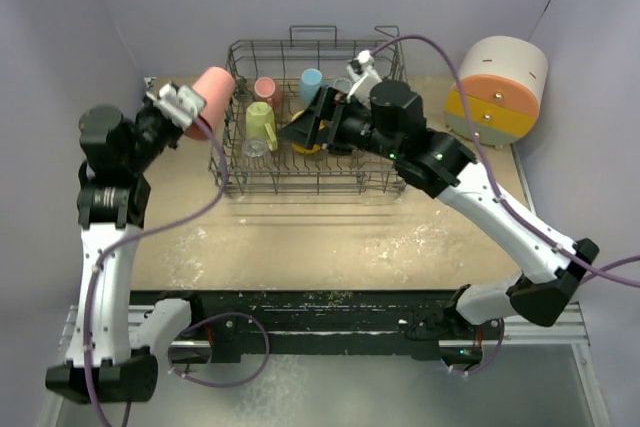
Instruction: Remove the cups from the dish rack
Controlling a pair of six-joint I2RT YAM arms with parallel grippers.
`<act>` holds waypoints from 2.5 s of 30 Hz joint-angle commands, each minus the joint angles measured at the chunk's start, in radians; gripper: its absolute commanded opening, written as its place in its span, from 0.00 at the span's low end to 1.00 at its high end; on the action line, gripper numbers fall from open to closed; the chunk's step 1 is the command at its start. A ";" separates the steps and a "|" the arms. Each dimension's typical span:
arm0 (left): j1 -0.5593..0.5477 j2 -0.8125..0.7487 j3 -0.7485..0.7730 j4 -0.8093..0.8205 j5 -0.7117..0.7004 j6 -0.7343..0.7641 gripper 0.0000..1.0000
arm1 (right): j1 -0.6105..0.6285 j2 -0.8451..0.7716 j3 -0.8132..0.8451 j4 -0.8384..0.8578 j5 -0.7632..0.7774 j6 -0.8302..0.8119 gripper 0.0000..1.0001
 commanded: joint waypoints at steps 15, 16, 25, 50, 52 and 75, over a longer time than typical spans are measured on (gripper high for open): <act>0.124 0.988 0.980 -0.860 -0.413 0.078 0.00 | -0.092 -0.141 -0.021 -0.257 0.232 -0.207 0.95; 0.124 1.043 1.038 -0.895 -0.407 0.086 0.00 | -0.091 -0.137 -0.022 -0.258 0.232 -0.213 0.95; 0.111 1.464 1.435 -1.119 -0.401 0.124 0.00 | -0.099 -0.072 -0.046 -0.249 0.221 -0.277 0.96; 0.095 1.552 1.348 -0.906 -0.510 0.128 0.51 | -0.100 -0.007 -0.115 -0.169 0.165 -0.272 1.00; 0.095 1.528 1.340 -0.884 -0.506 0.127 0.57 | -0.100 -0.002 -0.121 -0.165 0.178 -0.270 1.00; 0.101 0.996 1.116 -0.965 -0.238 0.041 0.99 | -0.029 0.565 0.426 -0.226 0.307 -0.443 1.00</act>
